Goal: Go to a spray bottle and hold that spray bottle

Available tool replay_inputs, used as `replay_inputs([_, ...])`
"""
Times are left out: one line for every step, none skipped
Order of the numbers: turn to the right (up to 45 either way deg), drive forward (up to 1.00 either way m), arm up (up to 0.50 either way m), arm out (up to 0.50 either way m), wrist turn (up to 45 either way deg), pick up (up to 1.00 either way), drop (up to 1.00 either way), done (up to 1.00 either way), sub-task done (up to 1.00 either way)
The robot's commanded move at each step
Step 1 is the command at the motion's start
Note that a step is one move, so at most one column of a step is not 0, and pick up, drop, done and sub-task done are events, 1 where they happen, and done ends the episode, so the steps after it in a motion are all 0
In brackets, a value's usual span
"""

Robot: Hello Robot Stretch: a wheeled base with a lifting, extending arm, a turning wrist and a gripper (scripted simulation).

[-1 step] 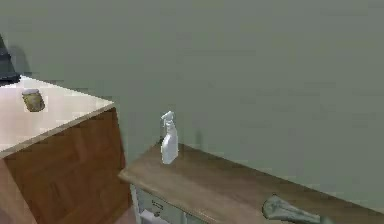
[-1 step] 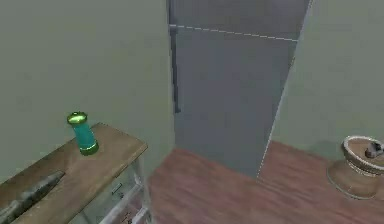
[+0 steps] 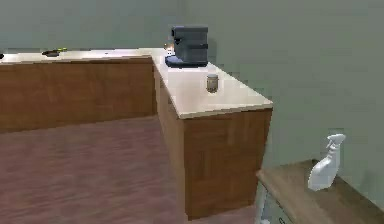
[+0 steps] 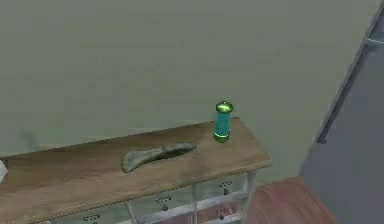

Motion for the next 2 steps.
replay_inputs([-45.0,0.0,0.0,0.0,0.0,0.0,0.0,0.0,0.0])
replay_inputs([-45.0,0.0,0.0,0.0,0.0,0.0,0.0,0.0,0.0])
